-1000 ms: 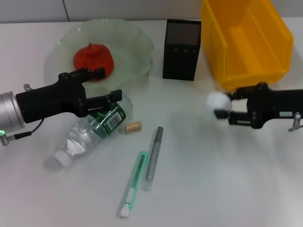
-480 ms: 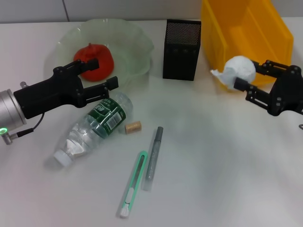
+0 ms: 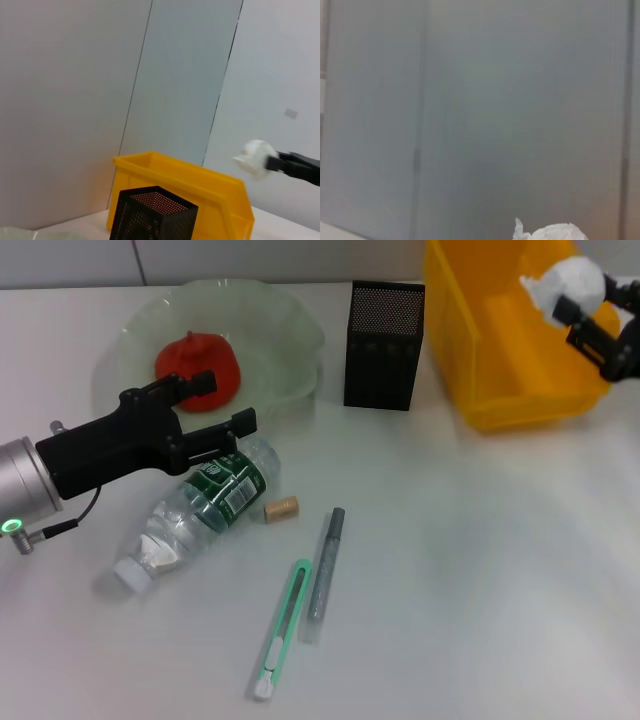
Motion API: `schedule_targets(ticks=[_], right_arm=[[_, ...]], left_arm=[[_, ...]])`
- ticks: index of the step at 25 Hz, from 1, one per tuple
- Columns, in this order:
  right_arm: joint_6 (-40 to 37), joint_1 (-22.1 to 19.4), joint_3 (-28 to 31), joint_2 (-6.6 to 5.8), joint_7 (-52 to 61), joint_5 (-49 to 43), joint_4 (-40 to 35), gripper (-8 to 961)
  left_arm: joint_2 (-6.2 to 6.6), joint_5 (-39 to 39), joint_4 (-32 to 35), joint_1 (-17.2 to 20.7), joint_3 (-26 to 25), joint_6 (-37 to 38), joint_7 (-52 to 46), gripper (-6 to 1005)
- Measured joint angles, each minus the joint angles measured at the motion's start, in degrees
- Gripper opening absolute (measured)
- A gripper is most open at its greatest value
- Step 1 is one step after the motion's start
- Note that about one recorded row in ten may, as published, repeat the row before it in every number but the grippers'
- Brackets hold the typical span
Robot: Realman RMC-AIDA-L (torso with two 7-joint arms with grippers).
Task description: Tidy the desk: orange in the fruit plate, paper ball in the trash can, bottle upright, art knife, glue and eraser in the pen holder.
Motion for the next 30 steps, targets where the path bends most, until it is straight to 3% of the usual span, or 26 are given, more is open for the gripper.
schedule_targets(ticks=[3,9,17,23,28,30], right_arm=[[6.0,2.4,-0.1,-0.08,0.5,2.3,0.7,500],[10.9,4.9,-0.5,-0.46,1.8,2.5,1.3,500],[12.2,5.1,-0.2,-0.32,1.8,2.6,1.2,521],[12.3,5.2,0.1,-0.34,1.8,2.7,1.1,711],[11.9,5.0,0.1,-0.34,1.8,4.1,1.2,824],[10.3,4.3,0.1,-0.35,1.8,6.3,1.2,823]], left_arm=[[-0.14,0.0,0.1,0.0,0.1,0.1,0.0,793],[-0.3,0.0,0.1,0.1,0.0,0.4,0.0,791],[-0.29,0.0,0.2,0.2,0.0,0.6,-0.1,787],[-0.28,0.0,0.2,0.1,0.0,0.6,-0.2,785],[-0.28,0.0,0.2,0.1,0.0,0.8,-0.2,782],[-0.28,0.0,0.2,0.1,0.0,0.8,-0.2,782]])
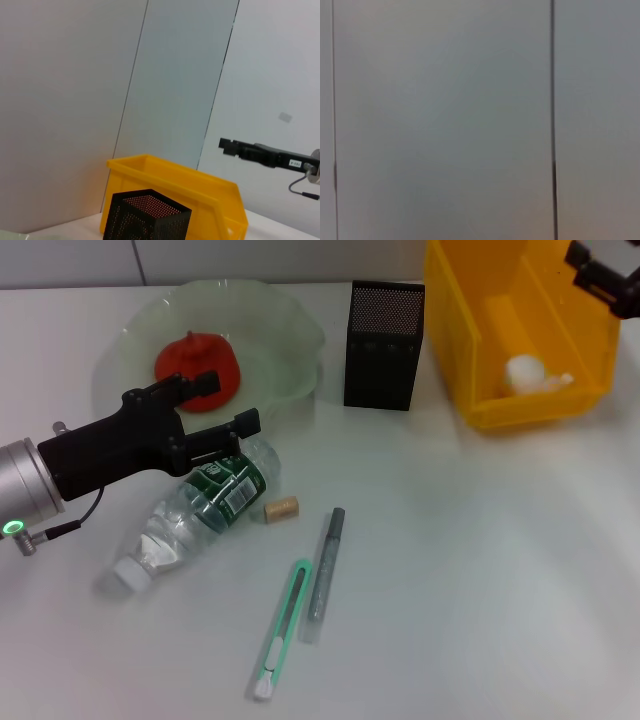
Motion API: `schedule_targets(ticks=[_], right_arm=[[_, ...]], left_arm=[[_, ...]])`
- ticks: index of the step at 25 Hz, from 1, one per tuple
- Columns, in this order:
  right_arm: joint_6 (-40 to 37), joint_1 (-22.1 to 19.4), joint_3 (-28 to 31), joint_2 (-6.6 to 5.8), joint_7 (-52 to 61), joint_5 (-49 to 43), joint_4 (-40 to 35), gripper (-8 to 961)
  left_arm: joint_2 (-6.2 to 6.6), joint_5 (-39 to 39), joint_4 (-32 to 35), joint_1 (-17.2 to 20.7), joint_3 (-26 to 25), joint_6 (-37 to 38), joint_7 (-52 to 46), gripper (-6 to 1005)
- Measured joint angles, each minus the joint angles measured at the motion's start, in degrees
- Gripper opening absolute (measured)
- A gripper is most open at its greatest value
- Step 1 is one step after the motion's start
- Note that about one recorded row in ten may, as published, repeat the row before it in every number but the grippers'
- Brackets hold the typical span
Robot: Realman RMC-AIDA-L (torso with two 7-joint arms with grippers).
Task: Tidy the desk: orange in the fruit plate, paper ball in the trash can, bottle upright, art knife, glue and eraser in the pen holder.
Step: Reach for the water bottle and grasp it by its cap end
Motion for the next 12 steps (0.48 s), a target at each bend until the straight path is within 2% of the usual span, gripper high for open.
schedule_targets(ticks=[1,2,3,5,6,7,8,9,11,12], right_arm=[[-3.5,-1.1,0.0,-0.16,0.4,1.9,0.2,823],[-3.5,-1.1,0.0,-0.16,0.4,1.9,0.2,823],[-8.8,-2.6,0.0,-0.57,1.5,3.1,0.3,822],[-11.8,-3.3,-0.1,-0.9,2.3,3.2,0.3,822],[-19.4,-5.1,-0.9,-2.03,4.4,2.8,0.3,821],[-19.4,-5.1,-0.9,-2.03,4.4,2.8,0.3,821],[-25.2,-6.2,-2.4,-3.31,6.1,0.4,0.4,821],[-25.2,-6.2,-2.4,-3.31,6.1,0.4,0.4,820],[-31.1,-6.8,-4.4,-4.79,7.8,-6.5,0.4,820],[-31.1,-6.8,-4.4,-4.79,7.8,-6.5,0.4,819]], left_arm=[[0.0,-0.1,0.0,0.0,0.0,0.0,0.0,781],[0.0,-0.1,0.0,0.0,0.0,0.0,0.0,781],[0.0,-0.1,0.0,0.0,0.0,0.0,0.0,780],[0.04,-0.3,0.0,0.0,0.0,0.1,0.0,779],[0.12,-0.3,0.0,0.0,0.0,0.5,0.0,779],[0.12,-0.3,0.0,0.0,0.0,0.5,0.0,779],[0.23,-0.3,0.1,0.0,-0.1,0.9,0.0,778],[0.23,-0.3,0.1,0.0,-0.1,0.9,0.0,778],[0.52,-0.3,0.5,0.1,-0.2,1.1,0.0,777],[0.52,-0.3,0.5,0.1,-0.2,1.1,0.0,776]])
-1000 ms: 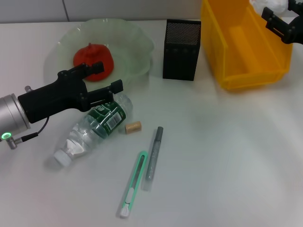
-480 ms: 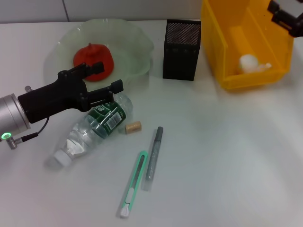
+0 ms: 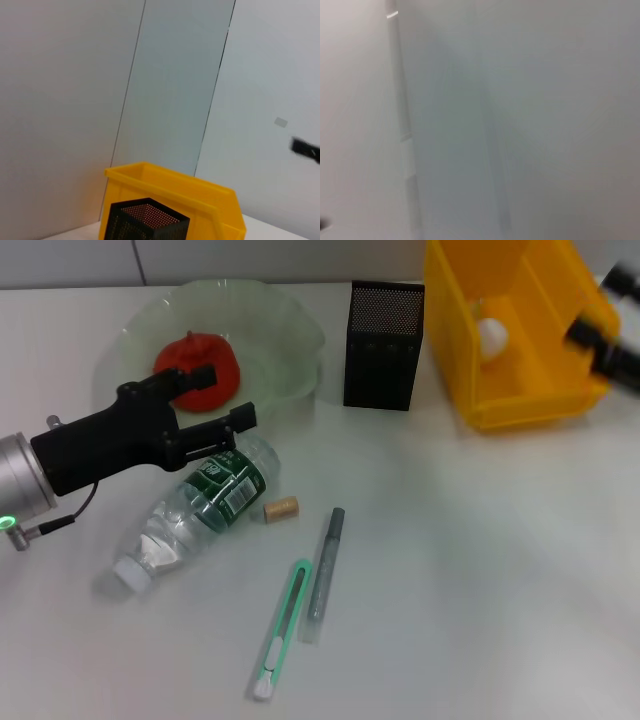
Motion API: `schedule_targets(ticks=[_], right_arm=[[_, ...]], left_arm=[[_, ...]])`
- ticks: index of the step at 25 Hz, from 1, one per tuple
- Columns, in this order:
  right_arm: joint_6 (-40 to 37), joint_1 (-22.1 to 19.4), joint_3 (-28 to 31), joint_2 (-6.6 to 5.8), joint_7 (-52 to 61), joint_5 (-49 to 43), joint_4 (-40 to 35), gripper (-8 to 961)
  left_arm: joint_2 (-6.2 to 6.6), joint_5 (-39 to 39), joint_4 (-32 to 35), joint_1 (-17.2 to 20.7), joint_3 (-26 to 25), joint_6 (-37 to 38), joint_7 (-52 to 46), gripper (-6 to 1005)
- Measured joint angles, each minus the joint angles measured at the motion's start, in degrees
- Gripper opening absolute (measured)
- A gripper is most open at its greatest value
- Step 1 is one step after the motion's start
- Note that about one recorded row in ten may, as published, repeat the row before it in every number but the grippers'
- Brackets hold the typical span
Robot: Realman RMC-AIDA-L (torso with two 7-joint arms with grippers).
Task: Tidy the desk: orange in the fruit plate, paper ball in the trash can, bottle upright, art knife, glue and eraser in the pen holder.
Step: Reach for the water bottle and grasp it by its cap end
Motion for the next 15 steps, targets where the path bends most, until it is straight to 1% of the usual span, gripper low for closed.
schedule_targets(ticks=[1,2,3,4,5,8,9,11,14,15], right_arm=[[-1.7,0.3,-0.2,-0.18,0.2,-5.2,-0.1,819],[-2.3,0.5,-0.2,-0.19,0.3,-7.7,-0.2,819],[-2.3,0.5,-0.2,-0.19,0.3,-7.7,-0.2,818],[-2.8,1.3,-0.7,-0.2,0.6,-12.6,-0.2,818],[-2.8,1.3,-0.7,-0.2,0.6,-12.6,-0.2,818],[-2.7,2.8,-2.5,-0.24,0.9,-17.8,-0.1,818],[-2.0,3.6,-4.0,-0.18,1.0,-20.2,0.0,818],[-0.4,4.4,-5.2,0.15,1.0,-22.2,0.0,818],[0.0,4.6,-5.4,0.26,1.3,-22.5,0.0,818],[0.0,4.7,-5.4,0.29,1.6,-22.5,0.0,817]], left_arm=[[0.19,0.0,0.0,0.0,0.0,0.1,0.0,776],[0.5,0.1,0.0,0.0,0.0,0.3,0.0,775],[0.75,0.1,0.0,0.0,0.0,0.5,-0.1,775],[1.38,0.2,0.1,0.3,0.0,0.9,-0.2,775],[1.38,0.2,0.1,0.3,0.0,0.9,-0.2,774],[2.33,0.3,0.1,0.6,0.0,1.5,-0.5,773],[2.67,0.3,0.1,0.7,0.0,1.7,-0.6,772],[2.96,0.3,0.1,0.8,0.4,1.9,-0.6,771],[3.24,0.7,0.1,1.0,0.8,2.1,-0.6,770],[3.61,2.7,0.8,1.2,0.6,2.4,-1.6,770]])
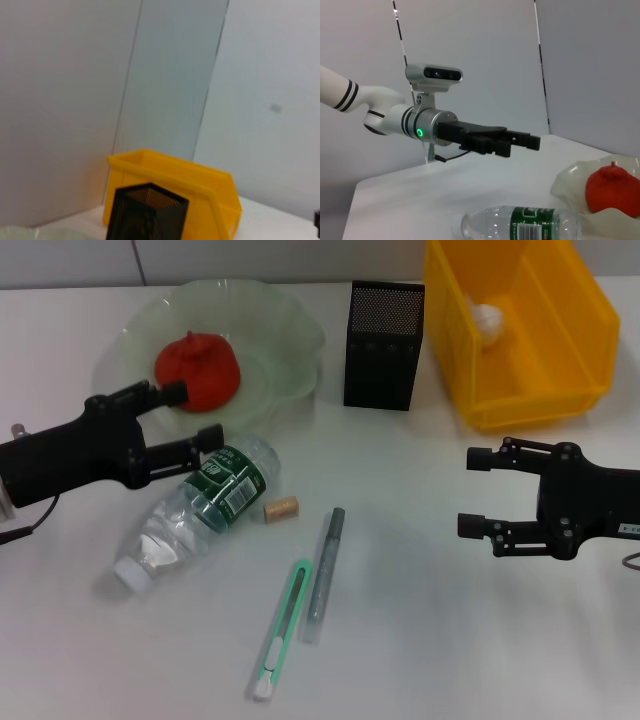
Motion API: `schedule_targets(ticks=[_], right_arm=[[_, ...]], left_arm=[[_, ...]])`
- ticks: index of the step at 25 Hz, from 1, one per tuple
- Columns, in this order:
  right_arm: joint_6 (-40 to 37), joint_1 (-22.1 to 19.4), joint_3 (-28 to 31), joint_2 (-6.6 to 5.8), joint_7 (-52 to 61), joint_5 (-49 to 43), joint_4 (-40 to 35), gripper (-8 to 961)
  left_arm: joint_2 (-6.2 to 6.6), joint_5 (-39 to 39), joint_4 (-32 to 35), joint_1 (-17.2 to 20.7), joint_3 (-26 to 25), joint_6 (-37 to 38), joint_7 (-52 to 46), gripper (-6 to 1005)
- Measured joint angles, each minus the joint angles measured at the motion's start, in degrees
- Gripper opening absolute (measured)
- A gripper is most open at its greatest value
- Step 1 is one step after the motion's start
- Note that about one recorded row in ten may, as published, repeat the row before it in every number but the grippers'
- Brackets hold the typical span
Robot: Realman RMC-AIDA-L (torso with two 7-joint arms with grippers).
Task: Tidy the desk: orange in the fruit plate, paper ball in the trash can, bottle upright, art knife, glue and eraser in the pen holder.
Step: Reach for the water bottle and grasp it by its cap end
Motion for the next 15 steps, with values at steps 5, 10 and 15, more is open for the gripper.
schedule_targets(ticks=[5,10,15], right_arm=[[0.2,0.4,0.0,0.01,1.2,0.0,0.0,817],[1.2,0.6,0.0,0.02,1.4,-0.1,0.0,817],[2.1,0.7,0.0,0.01,1.6,-0.1,0.0,818]], left_arm=[[1.5,6.9,4.4,0.9,-0.4,0.4,-6.3,767],[2.72,12.0,9.3,1.9,-0.5,1.9,-12.3,765],[2.85,14.5,12.6,2.8,-1.0,3.1,-14.6,763]])
